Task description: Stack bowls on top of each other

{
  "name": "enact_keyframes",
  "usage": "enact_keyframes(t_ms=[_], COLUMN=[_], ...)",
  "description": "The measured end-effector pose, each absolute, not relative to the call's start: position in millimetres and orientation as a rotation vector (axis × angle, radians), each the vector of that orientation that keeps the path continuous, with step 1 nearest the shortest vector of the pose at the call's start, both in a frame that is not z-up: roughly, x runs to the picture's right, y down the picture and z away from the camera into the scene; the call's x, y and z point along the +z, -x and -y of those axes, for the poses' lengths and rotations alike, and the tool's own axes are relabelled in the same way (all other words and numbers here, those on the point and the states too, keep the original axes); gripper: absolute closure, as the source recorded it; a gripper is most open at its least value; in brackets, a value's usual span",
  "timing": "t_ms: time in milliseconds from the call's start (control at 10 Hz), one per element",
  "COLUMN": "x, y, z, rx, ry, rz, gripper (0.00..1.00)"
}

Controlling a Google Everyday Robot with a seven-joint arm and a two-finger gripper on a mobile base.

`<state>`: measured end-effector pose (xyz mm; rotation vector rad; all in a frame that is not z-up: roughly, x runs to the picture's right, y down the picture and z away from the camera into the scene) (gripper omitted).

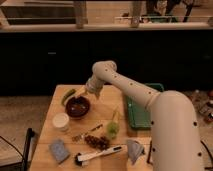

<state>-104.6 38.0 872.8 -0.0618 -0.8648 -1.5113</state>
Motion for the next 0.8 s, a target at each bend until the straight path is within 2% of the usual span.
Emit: enact_keyframes(t_ms=[800], x=[860], y=[67], z=[-12], rx=[-1.353], ry=[0.018], rz=[0.603], gripper=[0.2])
